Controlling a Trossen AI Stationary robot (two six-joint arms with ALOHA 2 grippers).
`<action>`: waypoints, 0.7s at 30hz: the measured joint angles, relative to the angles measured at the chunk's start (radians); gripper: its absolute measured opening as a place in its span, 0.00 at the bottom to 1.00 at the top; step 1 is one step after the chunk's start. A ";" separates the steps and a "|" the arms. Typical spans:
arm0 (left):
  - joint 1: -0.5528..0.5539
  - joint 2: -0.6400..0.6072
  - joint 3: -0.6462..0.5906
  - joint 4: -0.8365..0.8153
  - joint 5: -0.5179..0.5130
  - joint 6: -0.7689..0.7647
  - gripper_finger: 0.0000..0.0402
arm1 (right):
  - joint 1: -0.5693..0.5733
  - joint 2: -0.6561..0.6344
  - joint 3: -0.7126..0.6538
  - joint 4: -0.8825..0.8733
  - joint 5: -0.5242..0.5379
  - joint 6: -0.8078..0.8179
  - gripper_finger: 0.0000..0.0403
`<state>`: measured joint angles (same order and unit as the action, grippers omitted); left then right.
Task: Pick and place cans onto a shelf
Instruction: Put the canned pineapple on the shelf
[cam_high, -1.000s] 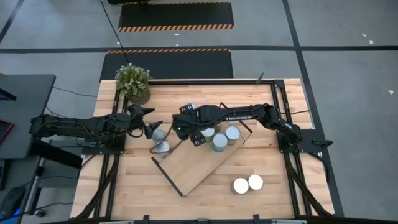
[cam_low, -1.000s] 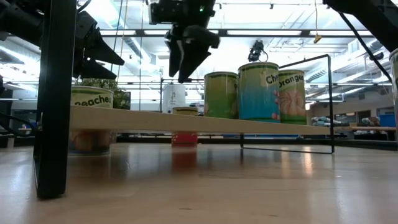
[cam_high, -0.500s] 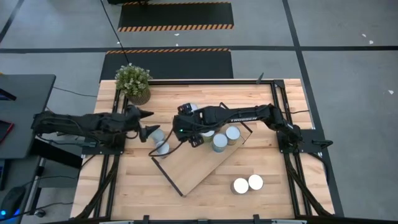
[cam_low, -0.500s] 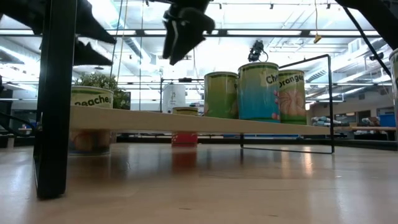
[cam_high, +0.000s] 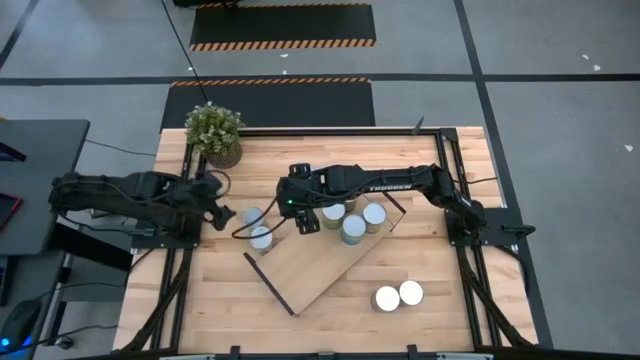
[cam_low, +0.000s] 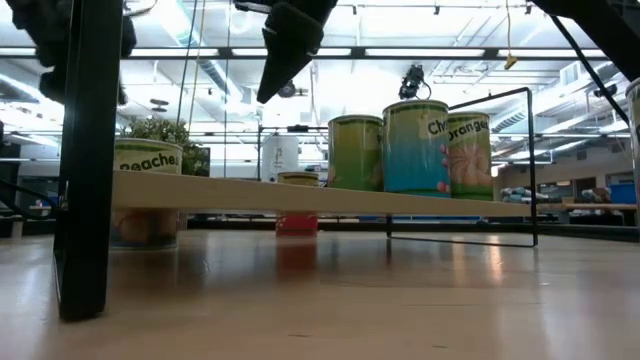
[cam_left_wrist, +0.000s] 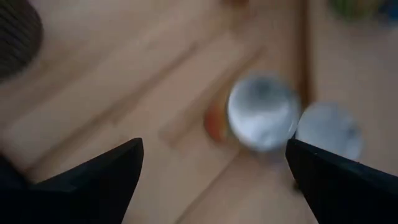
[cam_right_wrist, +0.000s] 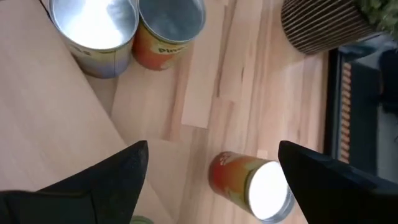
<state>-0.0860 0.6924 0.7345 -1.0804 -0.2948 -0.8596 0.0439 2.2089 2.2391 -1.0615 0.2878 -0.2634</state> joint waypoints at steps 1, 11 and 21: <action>0.000 0.019 0.000 -0.017 0.027 0.001 1.00 | -0.002 0.000 0.000 -0.001 -0.008 0.009 0.91; -0.015 0.114 -0.004 -0.083 0.134 0.005 1.00 | 0.008 0.000 0.000 0.005 -0.018 0.027 0.91; 0.018 0.217 -0.005 -0.070 0.065 0.062 1.00 | 0.009 -0.003 0.000 0.048 -0.018 0.022 0.91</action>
<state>-0.0679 0.9092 0.7292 -1.1502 -0.2298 -0.7977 0.0528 2.2059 2.2387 -1.0136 0.2703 -0.2413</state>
